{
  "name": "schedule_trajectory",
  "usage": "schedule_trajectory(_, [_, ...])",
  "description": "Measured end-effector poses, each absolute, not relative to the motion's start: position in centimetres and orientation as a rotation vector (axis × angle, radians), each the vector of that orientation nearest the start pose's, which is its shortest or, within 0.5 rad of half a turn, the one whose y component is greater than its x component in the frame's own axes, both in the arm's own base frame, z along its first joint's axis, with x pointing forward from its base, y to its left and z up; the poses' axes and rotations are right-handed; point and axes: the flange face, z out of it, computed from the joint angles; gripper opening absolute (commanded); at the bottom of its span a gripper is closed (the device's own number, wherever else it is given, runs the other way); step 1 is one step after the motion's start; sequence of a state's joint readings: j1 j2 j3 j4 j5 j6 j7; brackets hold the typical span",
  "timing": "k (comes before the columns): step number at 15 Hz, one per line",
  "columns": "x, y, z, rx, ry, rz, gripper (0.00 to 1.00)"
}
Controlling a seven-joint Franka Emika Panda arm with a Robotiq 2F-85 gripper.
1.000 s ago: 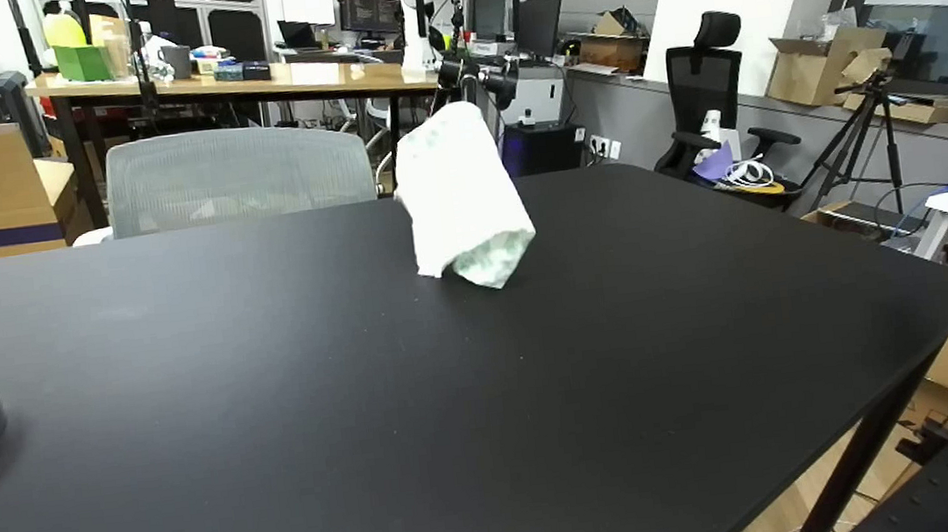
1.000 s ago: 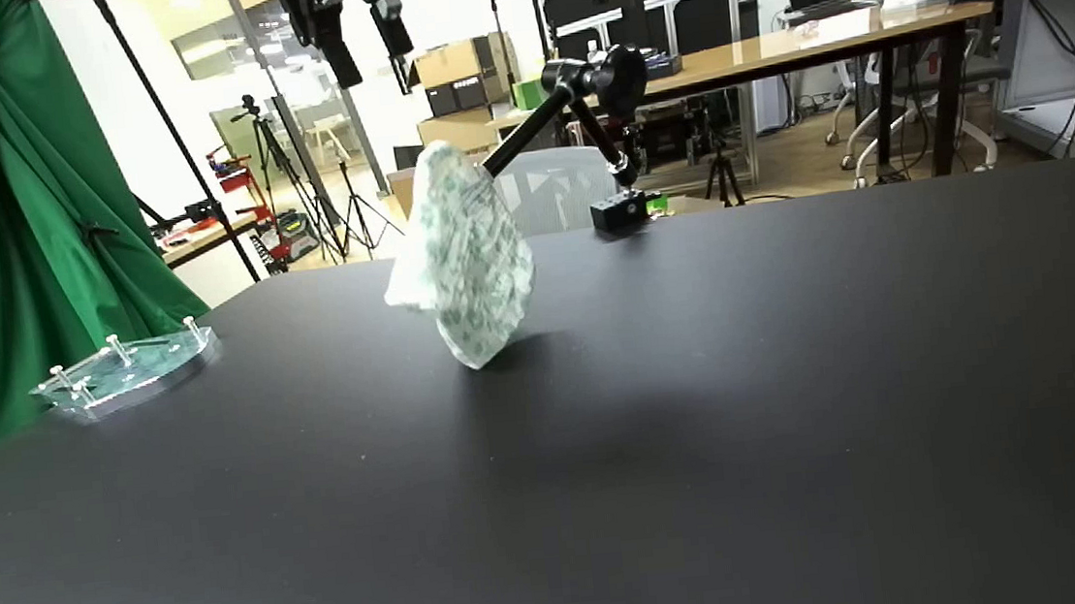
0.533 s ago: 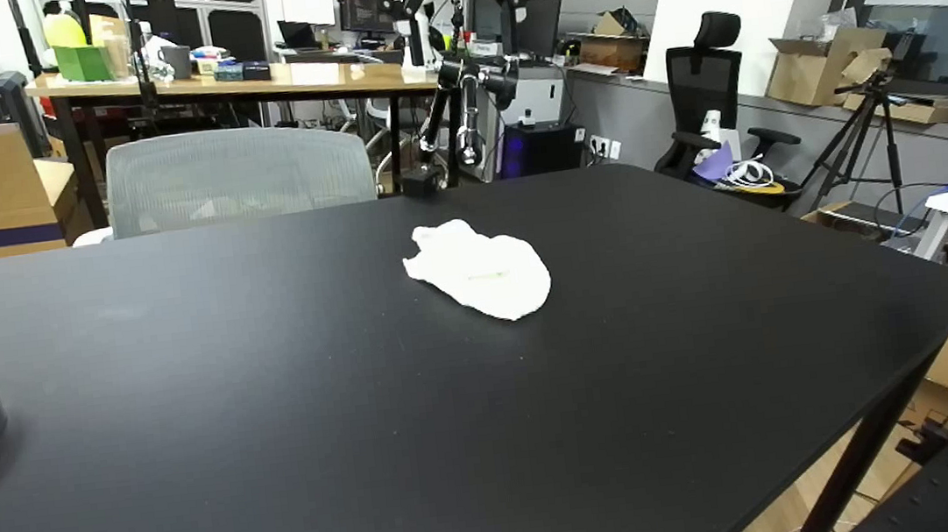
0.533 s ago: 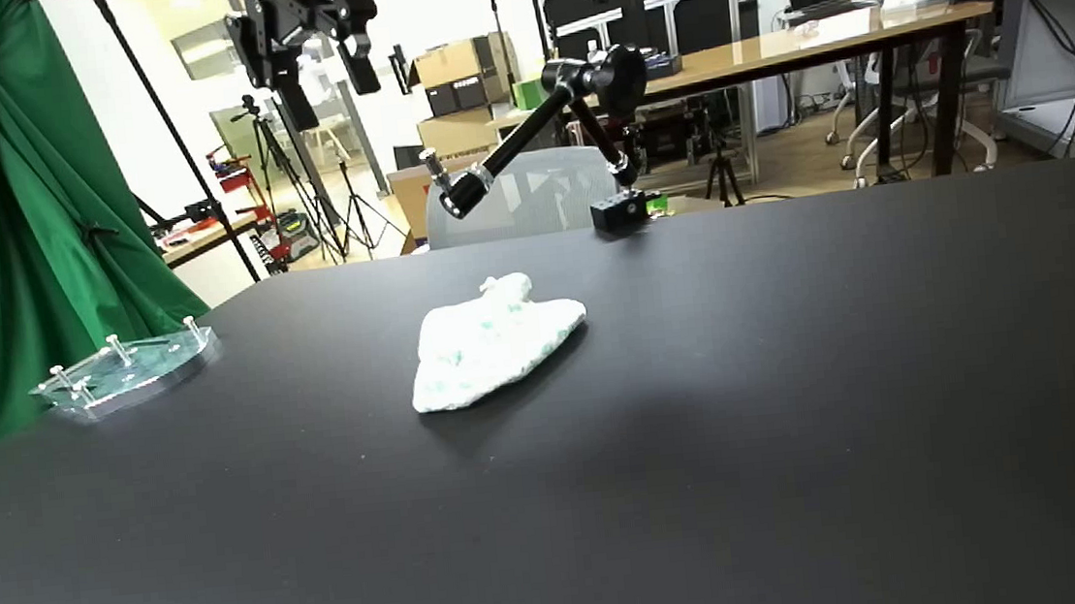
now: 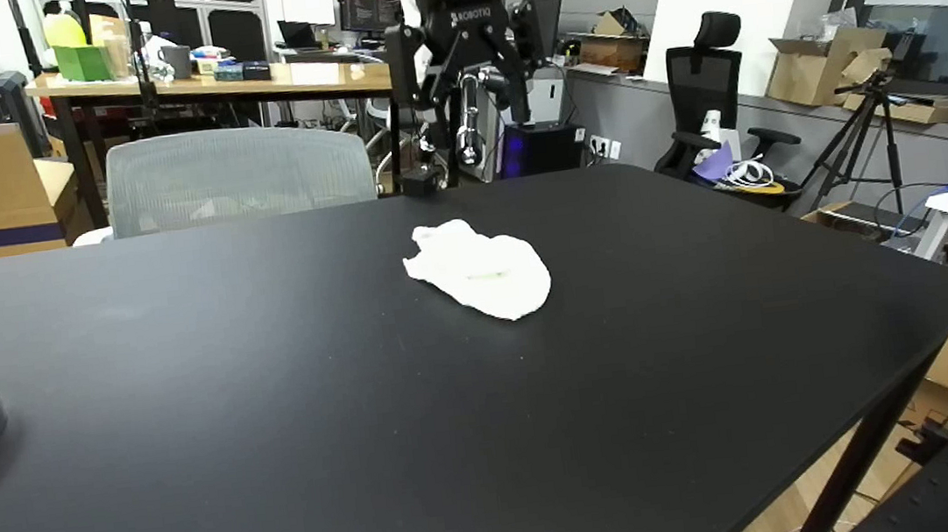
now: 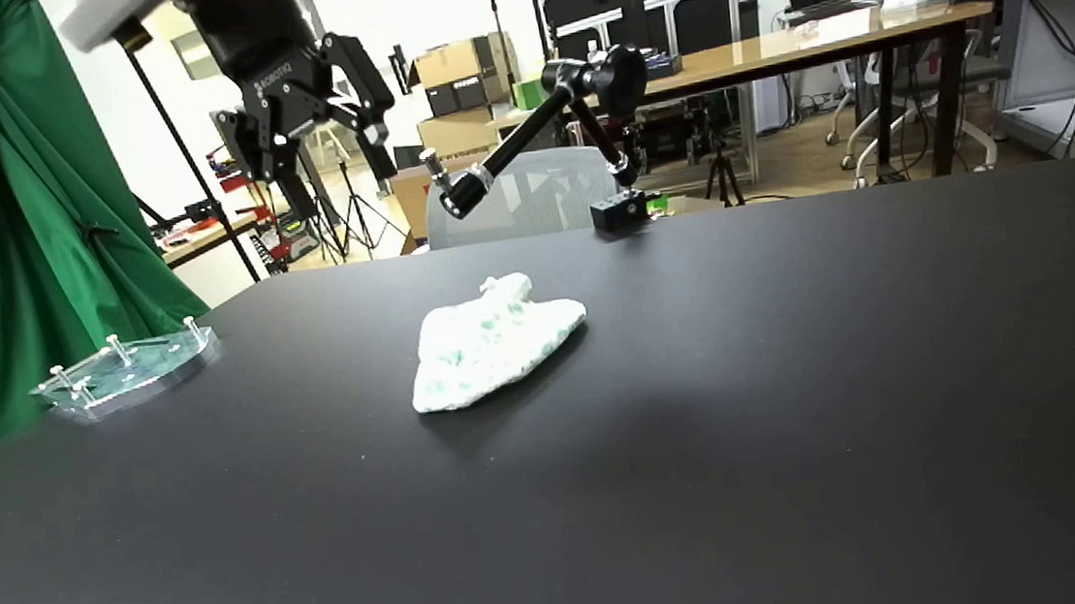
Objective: Hang the cloth on the stand
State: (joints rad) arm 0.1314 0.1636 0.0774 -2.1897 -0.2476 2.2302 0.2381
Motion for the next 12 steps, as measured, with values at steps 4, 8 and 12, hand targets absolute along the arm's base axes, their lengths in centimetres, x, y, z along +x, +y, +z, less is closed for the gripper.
schedule_trajectory(4, [51.7,8.5,25.1,-3.303,-0.385,0.103,1.00])
schedule_trajectory(8, [51.4,6.4,20.3,-3.227,-0.361,0.115,1.00])
schedule_trajectory(12, [51.3,6.3,19.4,-3.218,-0.371,0.135,1.00])
